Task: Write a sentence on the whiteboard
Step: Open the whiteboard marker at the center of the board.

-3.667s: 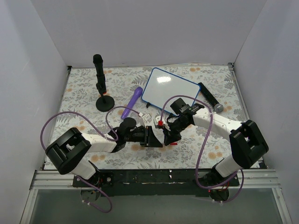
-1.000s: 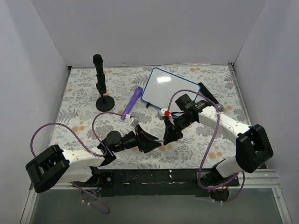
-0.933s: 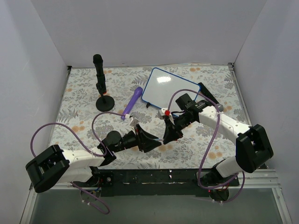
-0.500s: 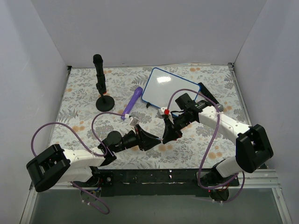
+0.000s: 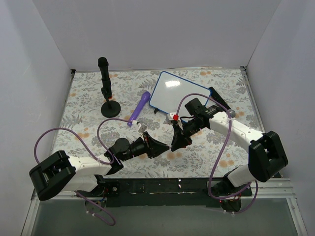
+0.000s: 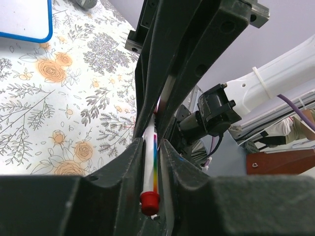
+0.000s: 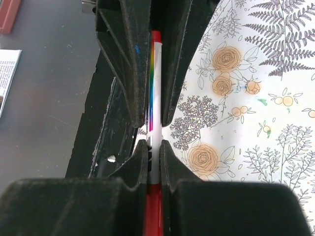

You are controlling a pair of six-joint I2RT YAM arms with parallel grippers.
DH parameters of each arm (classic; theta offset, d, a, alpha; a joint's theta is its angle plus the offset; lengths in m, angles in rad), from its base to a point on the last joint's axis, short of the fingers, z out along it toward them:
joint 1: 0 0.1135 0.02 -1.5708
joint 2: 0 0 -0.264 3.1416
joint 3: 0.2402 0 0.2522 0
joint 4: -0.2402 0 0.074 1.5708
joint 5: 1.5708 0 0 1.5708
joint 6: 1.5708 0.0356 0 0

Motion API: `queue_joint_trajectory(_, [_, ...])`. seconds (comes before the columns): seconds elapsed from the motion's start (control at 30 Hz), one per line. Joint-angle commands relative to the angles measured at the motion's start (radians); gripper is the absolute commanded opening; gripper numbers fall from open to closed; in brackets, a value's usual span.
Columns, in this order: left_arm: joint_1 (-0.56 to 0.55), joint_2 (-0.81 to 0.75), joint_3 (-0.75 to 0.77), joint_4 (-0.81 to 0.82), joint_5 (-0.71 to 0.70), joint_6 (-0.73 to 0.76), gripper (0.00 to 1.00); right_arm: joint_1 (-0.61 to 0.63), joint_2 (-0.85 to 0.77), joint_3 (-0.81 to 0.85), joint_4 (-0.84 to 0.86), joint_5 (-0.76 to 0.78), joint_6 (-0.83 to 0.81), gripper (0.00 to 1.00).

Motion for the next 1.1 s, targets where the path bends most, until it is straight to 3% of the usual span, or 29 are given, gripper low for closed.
queue_joint_trajectory(0.0, [-0.009, -0.036, 0.006, 0.021, -0.015, 0.005, 0.23, -0.001, -0.003, 0.011, 0.025, -0.025, 0.009, 0.01])
queue_joint_trajectory(0.07, [-0.009, -0.03, 0.007, 0.028, -0.016, -0.001, 0.27, -0.001, 0.0, 0.012, 0.027, -0.026, 0.009, 0.01])
queue_joint_trajectory(0.23, [-0.009, -0.01, 0.013, 0.041, -0.01, -0.006, 0.23, -0.001, 0.0, 0.012, 0.028, -0.027, 0.011, 0.01])
queue_joint_trajectory(0.5, [-0.008, -0.028, -0.005, 0.057, -0.057, -0.027, 0.0, -0.001, 0.0, 0.006, 0.027, -0.027, 0.007, 0.02])
queue_joint_trajectory(0.57, [-0.009, -0.039, -0.013, 0.054, -0.074, -0.036, 0.0, -0.001, -0.003, 0.004, 0.021, -0.027, 0.001, 0.08])
queue_joint_trajectory(0.6, [-0.009, -0.045, -0.019, 0.053, -0.085, -0.038, 0.0, -0.001, -0.003, 0.006, 0.016, -0.027, -0.008, 0.29])
queue_joint_trajectory(0.73, [-0.009, -0.112, -0.037, -0.014, -0.099, -0.01, 0.0, -0.027, -0.021, 0.05, -0.076, 0.006, -0.089, 0.53])
queue_joint_trajectory(0.87, [-0.009, -0.206, -0.074, -0.094, -0.105, 0.02, 0.0, -0.131, -0.089, 0.045, -0.142, -0.01, -0.169, 0.57])
queue_joint_trajectory(1.07, [-0.009, -0.274, -0.097, -0.134, -0.113, -0.002, 0.0, -0.135, -0.141, -0.017, -0.126, -0.025, -0.204, 0.59])
